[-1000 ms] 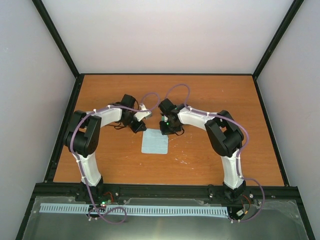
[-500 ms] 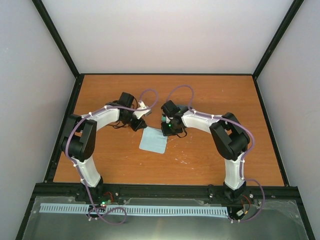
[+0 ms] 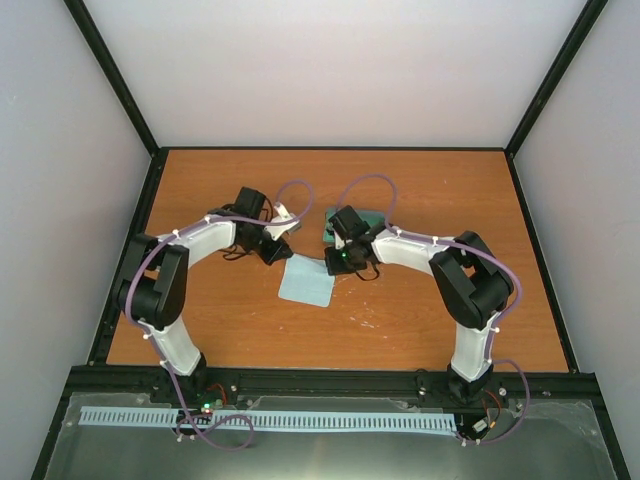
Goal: Organize the sunglasses
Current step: Fold the glasses cleaning cloth at the center of the board.
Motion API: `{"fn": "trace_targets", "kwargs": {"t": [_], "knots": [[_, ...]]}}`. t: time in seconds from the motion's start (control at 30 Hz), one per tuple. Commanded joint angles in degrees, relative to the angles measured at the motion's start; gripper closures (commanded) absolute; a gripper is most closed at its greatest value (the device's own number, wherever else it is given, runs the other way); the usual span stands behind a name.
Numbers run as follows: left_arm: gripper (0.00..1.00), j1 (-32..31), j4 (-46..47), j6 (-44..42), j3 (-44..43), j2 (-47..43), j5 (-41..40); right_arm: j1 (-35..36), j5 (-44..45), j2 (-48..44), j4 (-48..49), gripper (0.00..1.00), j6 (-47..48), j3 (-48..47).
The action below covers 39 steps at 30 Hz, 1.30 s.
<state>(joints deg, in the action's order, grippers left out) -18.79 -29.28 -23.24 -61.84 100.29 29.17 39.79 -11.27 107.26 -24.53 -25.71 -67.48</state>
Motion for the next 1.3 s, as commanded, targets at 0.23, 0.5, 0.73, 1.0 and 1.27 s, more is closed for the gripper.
{"fn": "trace_targets", "kwargs": {"t": [0.23,0.5,0.73,1.0,1.27], "knots": [[1.0,0.2,2.5,-0.8,4.4,-3.7,2.7,0.2,-1.9,-4.2,4.9,0.97,1.1,4.3],[1.0,0.2,3.0,-1.6,6.7,-4.9,3.3,1.3,-5.2,-3.9,5.8,0.97,1.2,6.2],[1.0,0.2,2.8,-2.6,8.0,-6.0,3.3,2.0,-6.4,-4.0,5.9,0.97,1.4,7.6],[1.0,0.1,2.6,-4.3,10.6,-6.7,3.7,2.2,-7.6,-3.5,5.7,0.95,1.9,8.5],[1.0,-1.3,3.1,-5.3,12.7,-7.7,2.6,2.4,-8.1,-3.9,5.5,0.71,1.5,9.9]]}}
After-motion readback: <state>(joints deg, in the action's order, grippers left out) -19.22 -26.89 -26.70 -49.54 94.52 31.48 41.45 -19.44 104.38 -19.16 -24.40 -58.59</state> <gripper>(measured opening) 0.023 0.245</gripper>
